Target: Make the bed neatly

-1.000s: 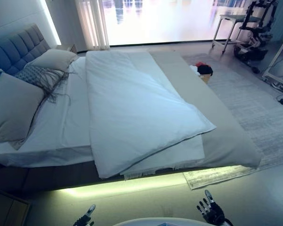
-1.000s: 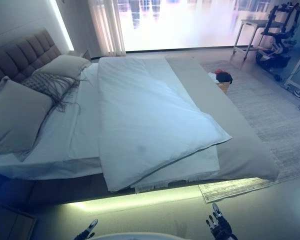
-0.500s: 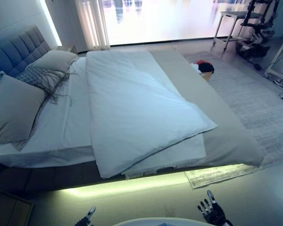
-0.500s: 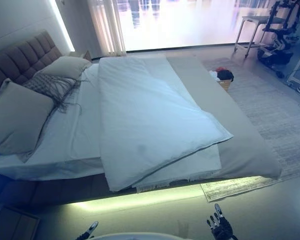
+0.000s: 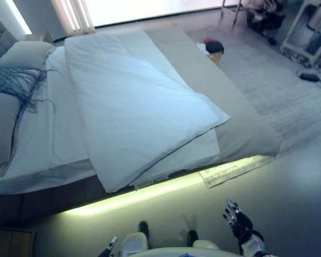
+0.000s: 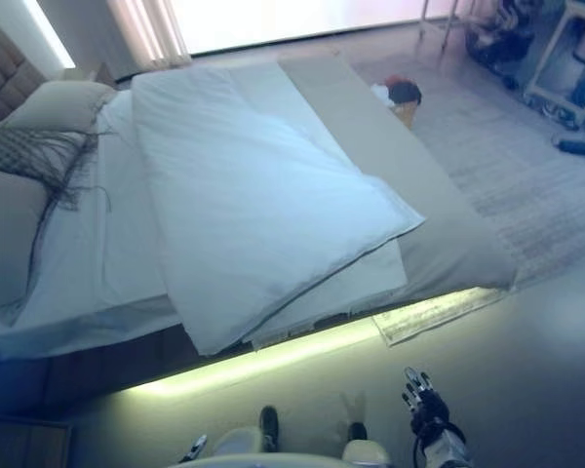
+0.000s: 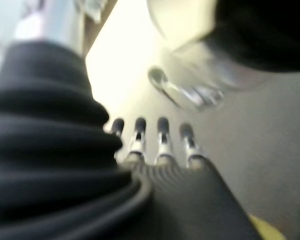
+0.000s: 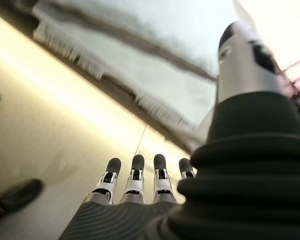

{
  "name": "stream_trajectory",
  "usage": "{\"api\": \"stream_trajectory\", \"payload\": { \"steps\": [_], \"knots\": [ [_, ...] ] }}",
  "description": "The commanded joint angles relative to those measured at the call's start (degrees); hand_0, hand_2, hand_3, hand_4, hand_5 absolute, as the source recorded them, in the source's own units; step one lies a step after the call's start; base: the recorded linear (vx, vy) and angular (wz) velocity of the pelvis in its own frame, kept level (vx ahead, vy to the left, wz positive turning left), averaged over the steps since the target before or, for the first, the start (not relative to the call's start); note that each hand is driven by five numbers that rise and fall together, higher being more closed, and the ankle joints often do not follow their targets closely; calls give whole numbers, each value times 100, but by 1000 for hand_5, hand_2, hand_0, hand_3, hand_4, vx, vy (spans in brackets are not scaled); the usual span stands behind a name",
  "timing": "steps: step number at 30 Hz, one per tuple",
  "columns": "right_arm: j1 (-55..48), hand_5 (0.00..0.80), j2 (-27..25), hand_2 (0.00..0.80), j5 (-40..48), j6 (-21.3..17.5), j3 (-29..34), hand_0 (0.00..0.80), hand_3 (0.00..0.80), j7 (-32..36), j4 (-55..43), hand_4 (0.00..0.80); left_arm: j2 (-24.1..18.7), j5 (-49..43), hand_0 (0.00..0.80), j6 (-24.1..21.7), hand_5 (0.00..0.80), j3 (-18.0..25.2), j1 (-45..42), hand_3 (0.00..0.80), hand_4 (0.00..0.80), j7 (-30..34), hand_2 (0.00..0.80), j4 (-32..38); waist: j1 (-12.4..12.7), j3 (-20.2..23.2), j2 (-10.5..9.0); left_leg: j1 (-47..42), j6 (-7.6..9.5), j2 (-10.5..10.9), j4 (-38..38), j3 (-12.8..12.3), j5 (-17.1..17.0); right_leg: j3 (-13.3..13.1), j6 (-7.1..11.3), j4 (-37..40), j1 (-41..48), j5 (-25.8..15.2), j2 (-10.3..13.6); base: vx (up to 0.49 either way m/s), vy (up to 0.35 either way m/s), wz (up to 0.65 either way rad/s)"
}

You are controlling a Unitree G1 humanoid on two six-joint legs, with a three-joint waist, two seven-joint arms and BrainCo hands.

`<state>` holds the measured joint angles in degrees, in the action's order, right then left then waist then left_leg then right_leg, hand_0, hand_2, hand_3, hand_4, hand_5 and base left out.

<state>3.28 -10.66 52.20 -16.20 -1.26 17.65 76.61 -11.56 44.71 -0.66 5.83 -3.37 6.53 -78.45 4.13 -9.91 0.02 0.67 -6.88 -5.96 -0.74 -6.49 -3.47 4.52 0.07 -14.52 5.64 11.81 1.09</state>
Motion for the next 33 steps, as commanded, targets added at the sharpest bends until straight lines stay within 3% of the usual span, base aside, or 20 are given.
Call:
{"api": "stream_trajectory", "payload": {
  "steps": [1, 3, 6, 9, 12, 14, 17, 20, 22, 23, 25, 26, 27, 29, 33],
  "knots": [
    [237, 0, -337, 0, 7, -482, 212, 0, 0, 44, -245, 0, 52, 59, 0, 57, 0, 41, 30, 0, 0, -77, 0, -241, -44, -45, 82, 1093, -17, -506, 574, -155, -796, -35, 384, 1319, 1507, -155, 323, 504, 350, 13],
    [232, 0, -267, 0, -4, -456, 256, 0, 0, -49, -161, 0, -3, 34, 0, 48, 0, 104, 53, 0, 0, -20, 0, -331, -5, 86, 109, 883, 22, -508, 573, -289, -766, 198, 583, 1105, 1568, -100, 646, 523, 375, 11],
    [191, 0, -222, 0, 230, -456, 470, 0, 0, -99, -97, 0, -91, -12, 0, -63, 0, 125, 86, 0, 0, 145, 0, -360, 36, 166, 105, 753, 138, -393, 133, -332, -715, 333, 692, 747, 1578, -125, 943, 482, 368, -10],
    [184, 0, -146, 0, 347, -563, 545, 0, 0, -275, -162, 0, -199, -61, 0, -49, 0, -52, 244, 0, 0, 109, 0, -253, 67, 281, 16, 795, 463, -45, -157, -303, -425, 357, 781, 204, 1451, -703, 1217, 382, 309, 8],
    [161, 0, -148, 0, 468, -527, 614, 0, 0, -171, -259, 0, -344, -230, 0, -74, 0, -187, 386, 0, 0, 153, 0, -166, 25, 311, 47, 713, 674, 239, -247, -280, -224, 260, 800, -807, 878, -1455, 1481, 348, 270, 21],
    [162, 0, -199, 0, 419, -443, 558, 0, 0, -172, -299, 0, -452, -187, 0, -25, 0, -267, 465, 0, 0, 165, 0, -92, -91, 295, 115, 505, 732, 315, -188, -260, -154, 169, 709, -905, 299, -1516, 1404, 393, 187, 11],
    [207, 0, -272, 0, 730, -400, 466, 0, 0, 72, -252, 0, -487, 22, 0, -97, 0, -445, 604, 0, 0, 229, 0, -21, -334, 183, 243, 75, 648, 316, 104, -192, -156, 141, 558, -42, -661, -1251, 897, 280, -15, -4],
    [398, 0, -277, 0, 1110, -427, 483, 0, 0, 142, -254, 0, -430, 117, 0, -252, 0, -588, 852, 0, 0, 311, 0, 37, -606, -83, 164, -132, 634, 549, 184, 117, 219, -95, 732, 1479, -1736, -2133, 684, 163, -170, 35],
    [623, 0, -237, 0, 1060, -415, 465, 0, 0, -143, -326, 0, -399, 167, 0, -322, 0, -655, 1015, 0, 0, 281, 0, 114, -733, -271, 139, -255, 672, 598, 9, 190, 581, -118, 710, 1497, -2123, -2260, 572, 153, -185, 62],
    [652, 0, -191, 0, 1007, -403, 437, 0, 0, -372, -344, 0, -317, 132, 0, -391, 0, -659, 1015, 0, 0, 233, 0, 112, -725, -261, 133, -224, 721, 608, -139, 87, 661, -49, 669, 1307, -1999, -2018, 586, 284, -173, 82],
    [537, 0, -168, 0, 856, -396, 484, 0, 0, -688, -328, 0, -182, 89, 0, -400, 0, -623, 852, 0, 0, 240, 0, 113, -736, -146, 107, -251, 629, 573, -832, 51, 661, -47, 563, 920, -1711, -1894, 619, 345, -145, 118],
    [503, 0, -193, 0, 867, -391, 498, 0, 0, -749, -318, 0, -149, 38, 0, -374, 0, -601, 811, 0, 0, 261, 0, 109, -749, -129, 110, -203, 559, 501, -1141, 13, 599, 38, 514, 887, -1616, -1845, 647, 340, -88, 152],
    [454, 0, -283, 0, 1014, -401, 573, 0, 0, -801, -305, 0, -32, -221, 0, -319, 0, -534, 757, 0, 0, 333, 0, 95, -703, -128, 116, 27, 382, 308, -1627, -69, 289, 148, 409, 921, -1335, -1750, 703, 277, -37, 141],
    [470, 0, -380, 0, 1200, -460, 740, 0, 0, -742, -287, 0, 63, -323, 0, -337, 0, -558, 714, 0, 0, 372, 0, 20, -674, -129, 168, 121, 259, 43, -1166, -142, 180, 260, 459, 972, -1045, -1639, 731, 213, 61, 97],
    [592, 0, -509, 0, 1382, -407, 935, 0, 0, -676, -407, 0, -9, -260, 0, -333, 0, -601, 713, 0, 0, 240, 0, -85, -621, -36, 162, -257, 266, 79, -253, -169, 338, 397, 578, 1210, -805, -1657, 909, 120, 93, 17]
  ]
}}
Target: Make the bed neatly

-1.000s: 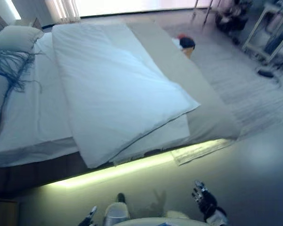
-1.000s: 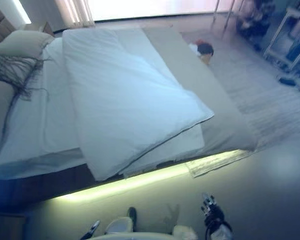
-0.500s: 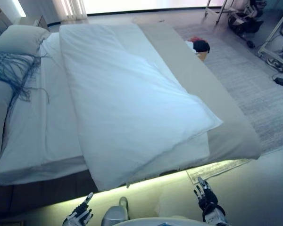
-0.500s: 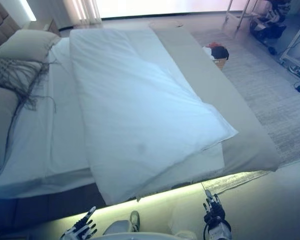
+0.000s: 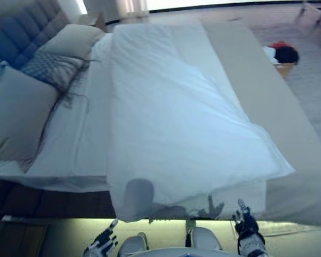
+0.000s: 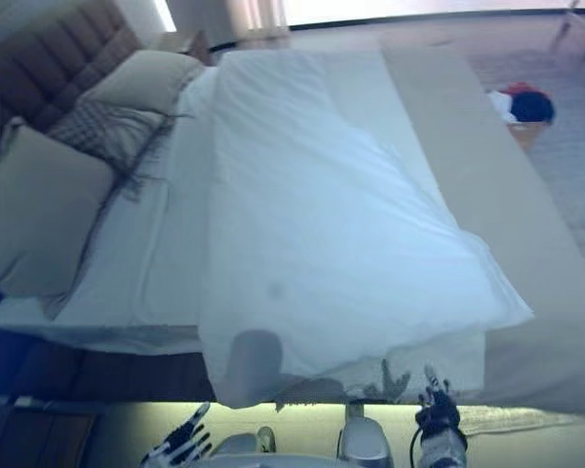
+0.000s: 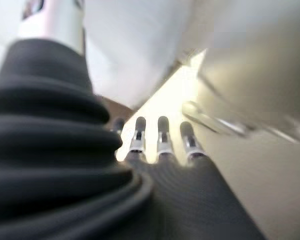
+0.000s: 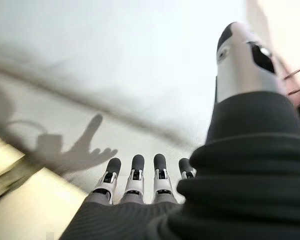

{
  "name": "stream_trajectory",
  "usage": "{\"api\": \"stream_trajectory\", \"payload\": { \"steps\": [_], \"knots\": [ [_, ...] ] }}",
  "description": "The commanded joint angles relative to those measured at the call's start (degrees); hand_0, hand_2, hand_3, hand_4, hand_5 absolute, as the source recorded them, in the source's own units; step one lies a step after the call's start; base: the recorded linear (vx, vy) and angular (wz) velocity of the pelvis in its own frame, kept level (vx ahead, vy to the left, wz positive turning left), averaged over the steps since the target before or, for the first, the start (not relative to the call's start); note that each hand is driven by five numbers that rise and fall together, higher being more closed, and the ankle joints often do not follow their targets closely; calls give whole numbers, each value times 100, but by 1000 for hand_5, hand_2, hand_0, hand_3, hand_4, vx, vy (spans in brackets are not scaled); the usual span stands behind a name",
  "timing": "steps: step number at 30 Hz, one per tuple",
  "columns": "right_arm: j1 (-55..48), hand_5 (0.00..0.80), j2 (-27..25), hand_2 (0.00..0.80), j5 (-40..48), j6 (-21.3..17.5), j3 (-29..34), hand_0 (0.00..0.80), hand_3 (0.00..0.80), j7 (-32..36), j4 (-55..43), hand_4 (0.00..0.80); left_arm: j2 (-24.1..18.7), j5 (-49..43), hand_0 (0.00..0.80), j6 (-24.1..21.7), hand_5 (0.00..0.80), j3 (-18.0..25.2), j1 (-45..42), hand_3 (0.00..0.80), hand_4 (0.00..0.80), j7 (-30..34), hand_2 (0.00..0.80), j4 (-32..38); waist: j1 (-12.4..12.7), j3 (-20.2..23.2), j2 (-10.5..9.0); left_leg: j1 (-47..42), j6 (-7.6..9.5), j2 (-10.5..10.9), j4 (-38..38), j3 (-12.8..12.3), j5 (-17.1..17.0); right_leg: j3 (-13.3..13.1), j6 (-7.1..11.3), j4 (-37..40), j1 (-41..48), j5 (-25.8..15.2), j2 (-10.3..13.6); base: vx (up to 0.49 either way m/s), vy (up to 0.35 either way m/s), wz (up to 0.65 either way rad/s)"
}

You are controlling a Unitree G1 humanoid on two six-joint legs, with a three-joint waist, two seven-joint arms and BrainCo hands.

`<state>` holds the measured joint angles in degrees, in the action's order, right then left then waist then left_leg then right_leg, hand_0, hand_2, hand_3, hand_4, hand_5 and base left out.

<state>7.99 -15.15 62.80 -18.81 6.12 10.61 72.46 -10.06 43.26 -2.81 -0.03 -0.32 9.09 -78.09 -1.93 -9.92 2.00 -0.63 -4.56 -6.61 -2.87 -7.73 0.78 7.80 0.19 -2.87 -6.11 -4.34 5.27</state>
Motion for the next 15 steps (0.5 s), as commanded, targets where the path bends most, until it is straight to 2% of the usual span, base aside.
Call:
{"api": "stream_trajectory", "payload": {
  "steps": [1, 5, 9, 15],
  "knots": [
    [101, 0, -66, 0, 335, -123, 233, 0, 0, 66, 23, 0, -209, -173, 0, -100, 0, 57, 409, 0, 0, -7, 0, -137, -11, 20, -37, -224, 30, 158, 82, -46, -76, 74, 595, 126, 414, -62, 501, 154, 44, 2],
    [85, 0, -33, 0, 327, -91, 190, 0, 0, 51, 63, 0, -393, -214, 0, 18, 0, 59, 367, 0, 0, -76, 0, -107, -4, 143, -36, -473, 65, 176, 265, -75, 22, 99, 685, 264, 496, -113, 522, 103, 13, -6],
    [79, 0, 13, 0, 299, -32, 149, 0, 0, 107, 37, 0, -498, -255, 0, 43, 0, 103, 275, 0, 0, -25, 0, -106, 2, 204, -47, -588, 86, 172, 312, -124, 67, 70, 691, 377, 636, -98, 480, 49, -3, -11],
    [102, 0, -27, 0, 235, -40, 164, 0, 0, -12, 27, 0, -467, -441, 0, 21, 0, 7, 316, 0, 0, 145, 0, -90, -30, 231, -74, -617, 119, 268, 135, -218, 245, 25, 739, 474, 713, -141, 543, -22, 71, -1]
  ]
}}
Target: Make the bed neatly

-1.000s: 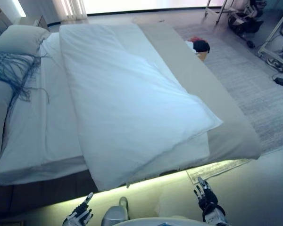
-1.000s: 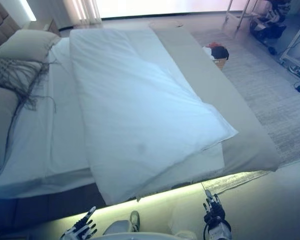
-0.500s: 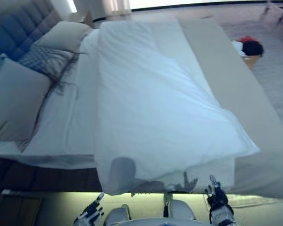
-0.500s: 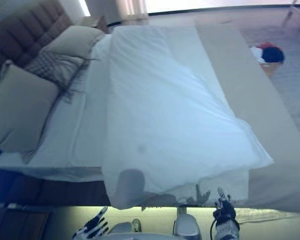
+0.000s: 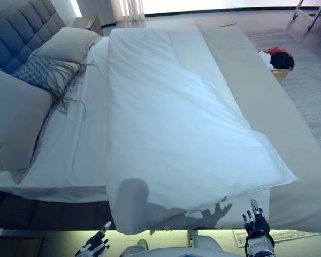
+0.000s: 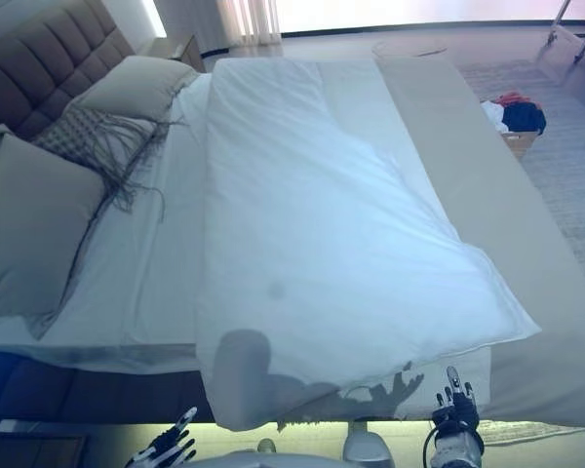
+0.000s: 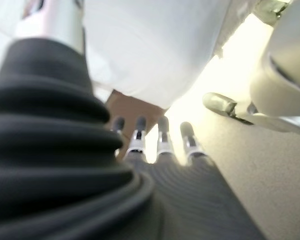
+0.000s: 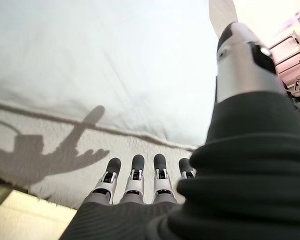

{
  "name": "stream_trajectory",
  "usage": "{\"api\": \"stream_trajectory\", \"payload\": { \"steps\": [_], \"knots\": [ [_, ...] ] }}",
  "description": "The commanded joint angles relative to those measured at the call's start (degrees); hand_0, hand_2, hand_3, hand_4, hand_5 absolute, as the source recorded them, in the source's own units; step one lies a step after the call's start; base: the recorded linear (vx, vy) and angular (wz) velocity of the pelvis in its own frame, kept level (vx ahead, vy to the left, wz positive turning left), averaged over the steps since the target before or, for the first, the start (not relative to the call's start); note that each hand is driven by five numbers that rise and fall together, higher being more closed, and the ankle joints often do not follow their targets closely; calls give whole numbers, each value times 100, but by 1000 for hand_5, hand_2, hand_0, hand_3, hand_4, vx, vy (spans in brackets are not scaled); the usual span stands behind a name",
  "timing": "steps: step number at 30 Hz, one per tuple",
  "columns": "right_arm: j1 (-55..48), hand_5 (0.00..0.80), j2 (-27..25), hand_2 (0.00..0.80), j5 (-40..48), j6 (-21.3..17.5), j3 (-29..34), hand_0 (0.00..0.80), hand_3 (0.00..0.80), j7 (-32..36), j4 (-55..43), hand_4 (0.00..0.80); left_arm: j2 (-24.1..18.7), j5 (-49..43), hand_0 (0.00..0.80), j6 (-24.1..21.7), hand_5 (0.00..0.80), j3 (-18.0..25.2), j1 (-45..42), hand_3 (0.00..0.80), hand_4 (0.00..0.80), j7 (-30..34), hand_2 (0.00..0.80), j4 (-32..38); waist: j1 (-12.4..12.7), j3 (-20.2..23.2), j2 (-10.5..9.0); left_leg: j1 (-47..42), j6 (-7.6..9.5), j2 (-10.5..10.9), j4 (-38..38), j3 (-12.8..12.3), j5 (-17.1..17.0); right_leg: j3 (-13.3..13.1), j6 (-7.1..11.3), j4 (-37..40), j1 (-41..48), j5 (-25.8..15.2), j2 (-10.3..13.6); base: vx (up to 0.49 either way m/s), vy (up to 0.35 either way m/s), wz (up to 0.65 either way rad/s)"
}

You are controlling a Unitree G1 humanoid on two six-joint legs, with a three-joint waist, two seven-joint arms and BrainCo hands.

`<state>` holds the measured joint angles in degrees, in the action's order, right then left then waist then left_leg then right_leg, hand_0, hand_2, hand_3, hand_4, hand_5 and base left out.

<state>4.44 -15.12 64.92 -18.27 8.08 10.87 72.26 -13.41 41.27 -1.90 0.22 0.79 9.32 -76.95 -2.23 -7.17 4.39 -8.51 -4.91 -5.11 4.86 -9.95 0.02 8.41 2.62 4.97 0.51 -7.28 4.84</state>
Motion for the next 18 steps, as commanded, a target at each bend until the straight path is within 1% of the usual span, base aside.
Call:
{"api": "stream_trajectory", "payload": {
  "steps": [1, 3, 4, 6, 7, 8, 9, 10, 11, 12, 13, 14, 15, 16, 18],
  "knots": [
    [464, 0, -76, 0, -29, -84, -24, 0, 0, -95, 28, 0, -130, -296, 0, -55, 0, -54, 218, 0, 0, 154, 0, -180, -24, -62, -321, 180, 170, 149, -738, -22, 395, -62, 525, -326, 12, 123, 621, -39, 159, -2],
    [459, 0, -154, 0, -153, -21, 5, 0, 0, -210, -5, 0, -145, -366, 0, -10, 0, -109, 236, 0, 0, 218, 0, -151, -66, -118, -348, 189, 211, 217, -885, -86, 525, -66, 621, -331, -85, -1, 713, 3, 148, -10],
    [444, 0, -183, 0, -138, 71, 24, 0, 0, -178, -24, 0, -169, -420, 0, 31, 0, -113, 234, 0, 0, 244, 0, -143, -72, -142, -363, 159, 231, 250, -872, -137, 550, -16, 684, -293, -127, -112, 763, 46, 95, -23],
    [411, 0, -251, 0, -176, 215, 88, 0, 0, -132, -33, 0, -253, -364, 0, 48, 0, -117, 169, 0, 0, 227, 0, -94, -58, -180, -388, 58, 254, 318, -748, -267, 540, 176, 776, -221, -226, -379, 859, 34, 34, -36],
    [434, 0, -296, 0, -135, 305, 135, 0, 0, -259, -16, 0, -315, -285, 0, 53, 0, -118, 127, 0, 0, 203, 0, -42, -17, -210, -384, 34, 268, 320, -710, -346, 527, 314, 771, -321, -296, -432, 938, -49, 1, -54],
    [502, 0, -339, 0, -89, 409, 174, 0, 0, -448, 9, 0, -365, -216, 0, 52, 0, -133, 111, 0, 0, 184, 0, 12, 47, -257, -345, 69, 292, 283, -739, -384, 528, 328, 710, -634, -348, -322, 1000, -149, -2, -64],
    [610, 0, -393, 0, -16, 493, 206, 0, 0, -660, 65, 0, -421, -166, 0, 41, 0, -161, 147, 0, 0, 176, 0, 50, 121, -309, -293, 240, 348, 228, -848, -381, 495, 242, 592, -1174, -461, -124, 1075, -228, -25, -69],
    [730, 0, -490, 0, 15, 560, 259, 0, 0, -835, 111, 0, -454, -142, 0, 30, 0, -164, 218, 0, 0, 166, 0, 67, 185, -345, -251, 457, 381, 168, -981, -360, 446, 198, 489, -1400, -463, 71, 1107, -268, -78, -50],
    [848, 0, -574, 0, 116, 611, 292, 0, 0, -925, 144, 0, -483, -124, 0, 28, 0, -150, 307, 0, 0, 176, 0, 69, 243, -391, -251, 702, 396, 136, -1172, -356, 452, 188, 443, -1410, -428, 183, 1130, -318, -185, -19],
    [1049, 0, -676, 0, 324, 684, 294, 0, 0, -1035, 200, 0, -538, -84, 0, 50, 0, -134, 477, 0, 0, 203, 0, 66, 344, -468, -296, 1066, 396, 120, -1451, -392, 481, 256, 438, -1169, -309, 203, 1151, -327, -233, 8],
    [1236, 0, -762, 0, 419, 768, 282, 0, 0, -1134, 288, 0, -578, -16, 0, 73, 0, -133, 635, 0, 0, 207, 0, 56, 405, -553, -323, 1335, 359, 85, -1661, -407, 510, 333, 471, -997, -271, 200, 1136, -332, -233, 20],
    [1442, 0, -815, 0, 464, 804, 229, 0, 0, -1306, 335, 0, -597, 122, 0, 101, 0, -167, 779, 0, 0, 171, 0, 67, 447, -635, -307, 1507, 305, 30, -1756, -376, 495, 369, 484, -950, -319, 202, 1125, -205, -145, -1],
    [1479, 0, -823, 0, 479, 809, 219, 0, 0, -1337, 342, 0, -599, 141, 0, 114, 0, -173, 807, 0, 0, 162, 0, 69, 454, -647, -301, 1536, 293, 20, -1771, -369, 490, 374, 485, -946, -335, 204, 1121, -217, -133, -10],
    [1720, 0, -854, 0, 700, 850, 143, 0, 0, -1417, 295, 0, -593, 246, 0, 168, 0, -261, 976, 0, 0, 47, 0, 167, 469, -783, -281, 1703, 241, -42, -1781, -296, 398, 344, 475, -997, -496, 224, 1100, -185, -119, -15],
    [1928, 0, -902, 0, 990, 844, 134, 0, 0, -1352, 235, 0, -580, 392, 0, 180, 0, -329, 1179, 0, 0, -60, 0, 311, 495, -991, -257, 1973, 165, -105, -1872, -226, 306, 370, 484, -1092, -705, 286, 1071, -233, -156, -5]
  ]
}}
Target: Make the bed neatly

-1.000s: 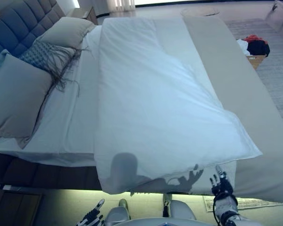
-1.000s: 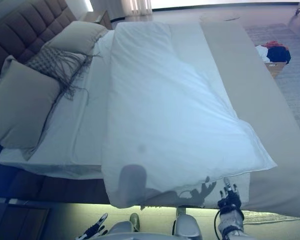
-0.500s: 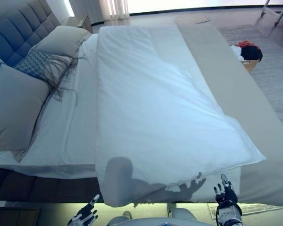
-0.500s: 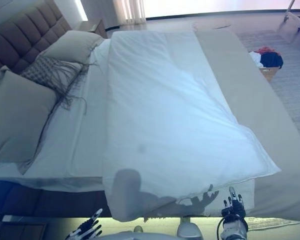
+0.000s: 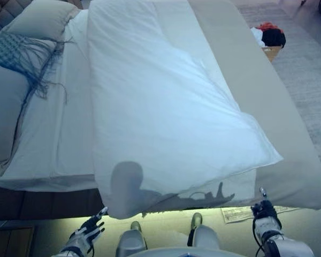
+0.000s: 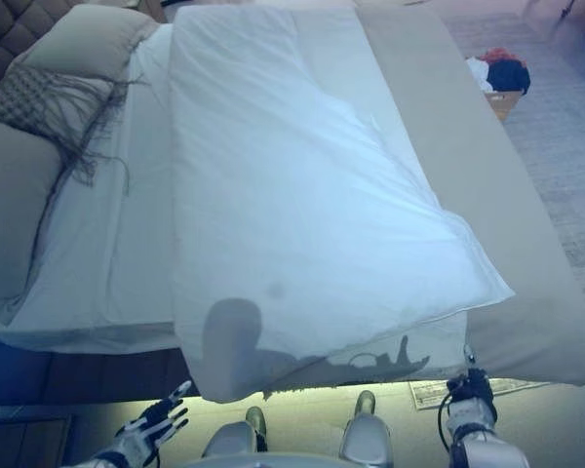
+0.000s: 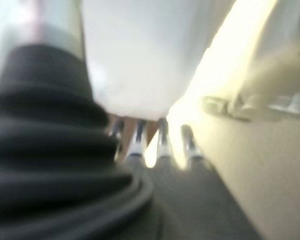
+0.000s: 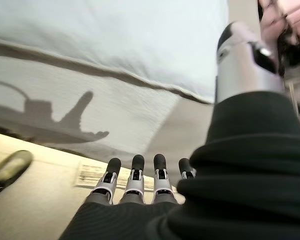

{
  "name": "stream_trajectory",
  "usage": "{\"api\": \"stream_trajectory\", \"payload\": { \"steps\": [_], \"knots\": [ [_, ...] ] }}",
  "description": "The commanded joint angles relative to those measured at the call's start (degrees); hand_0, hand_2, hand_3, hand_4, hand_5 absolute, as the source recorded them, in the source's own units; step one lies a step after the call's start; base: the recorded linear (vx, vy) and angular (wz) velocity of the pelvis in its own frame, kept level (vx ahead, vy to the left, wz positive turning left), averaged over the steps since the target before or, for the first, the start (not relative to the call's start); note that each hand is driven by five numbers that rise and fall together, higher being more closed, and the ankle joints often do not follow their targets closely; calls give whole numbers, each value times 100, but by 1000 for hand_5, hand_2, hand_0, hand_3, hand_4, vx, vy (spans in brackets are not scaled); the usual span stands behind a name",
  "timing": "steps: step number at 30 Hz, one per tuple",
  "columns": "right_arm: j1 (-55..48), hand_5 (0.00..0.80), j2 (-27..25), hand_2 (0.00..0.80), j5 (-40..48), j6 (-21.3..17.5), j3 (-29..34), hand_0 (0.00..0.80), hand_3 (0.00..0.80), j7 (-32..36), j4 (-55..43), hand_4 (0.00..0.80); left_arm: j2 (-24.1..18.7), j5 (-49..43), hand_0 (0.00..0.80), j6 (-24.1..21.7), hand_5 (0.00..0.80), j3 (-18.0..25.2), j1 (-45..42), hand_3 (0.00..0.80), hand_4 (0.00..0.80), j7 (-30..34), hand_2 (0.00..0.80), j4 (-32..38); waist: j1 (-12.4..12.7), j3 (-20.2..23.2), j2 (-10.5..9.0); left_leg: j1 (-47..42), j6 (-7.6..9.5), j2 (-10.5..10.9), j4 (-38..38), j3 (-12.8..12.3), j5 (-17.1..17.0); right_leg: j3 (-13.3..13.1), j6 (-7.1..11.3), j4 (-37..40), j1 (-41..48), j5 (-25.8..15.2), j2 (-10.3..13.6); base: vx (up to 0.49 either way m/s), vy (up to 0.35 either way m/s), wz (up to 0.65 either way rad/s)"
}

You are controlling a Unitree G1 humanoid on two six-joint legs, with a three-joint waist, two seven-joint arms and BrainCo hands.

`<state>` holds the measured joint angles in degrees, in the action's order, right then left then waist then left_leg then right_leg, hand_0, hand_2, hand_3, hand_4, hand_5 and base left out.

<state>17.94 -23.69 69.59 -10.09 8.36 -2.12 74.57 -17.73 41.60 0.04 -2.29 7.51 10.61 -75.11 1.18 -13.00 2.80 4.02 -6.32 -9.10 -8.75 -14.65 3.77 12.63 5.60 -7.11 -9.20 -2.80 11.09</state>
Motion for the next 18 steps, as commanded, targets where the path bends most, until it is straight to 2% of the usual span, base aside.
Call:
{"api": "stream_trajectory", "payload": {
  "steps": [1, 4, 10, 13, 18],
  "knots": [
    [660, 0, -89, 0, 529, 25, 107, 0, 0, -53, 13, 0, -140, 467, 0, -45, 0, -111, 590, 0, 0, -200, 0, 190, 164, -507, -83, 876, 270, 281, -582, 293, -98, -41, 181, 72, 170, -117, 433, -214, -144, -2],
    [918, 0, -301, 0, 552, 89, 62, 0, 0, -110, 7, 0, -122, 734, 0, -124, 0, -222, 742, 0, 0, -197, 0, 510, 176, -780, -14, 1289, 183, 266, -784, 438, -167, -17, 173, -116, -167, -6, 417, -177, -101, 8],
    [1350, 0, -729, 0, 460, 217, -107, 0, 0, 442, -63, 0, -120, 1106, 0, -282, 0, -395, 761, 0, 0, -147, 0, 1115, 222, -1177, 147, 1853, 134, 364, -1017, 708, -222, 0, 100, -531, -800, 144, 403, -114, -59, 2],
    [1792, 0, -1037, 0, 352, 487, -265, 0, 0, 653, -93, 0, -144, 1281, 0, -319, 0, -474, 757, 0, 0, -144, 0, 1376, 271, -1380, 228, 2158, 145, 441, -1157, 820, -206, -2, 70, -882, -1232, 258, 396, -96, -47, -9],
    [2298, 0, -1441, 0, 571, 1131, -450, 0, 0, 720, -92, 0, -312, 1483, 0, -267, 0, -541, 816, 0, 0, -239, 0, 1833, 311, -1678, 350, 2654, 222, 502, -1388, 816, -218, -46, 46, -1613, -2001, 423, 435, -85, -66, 3]
  ]
}}
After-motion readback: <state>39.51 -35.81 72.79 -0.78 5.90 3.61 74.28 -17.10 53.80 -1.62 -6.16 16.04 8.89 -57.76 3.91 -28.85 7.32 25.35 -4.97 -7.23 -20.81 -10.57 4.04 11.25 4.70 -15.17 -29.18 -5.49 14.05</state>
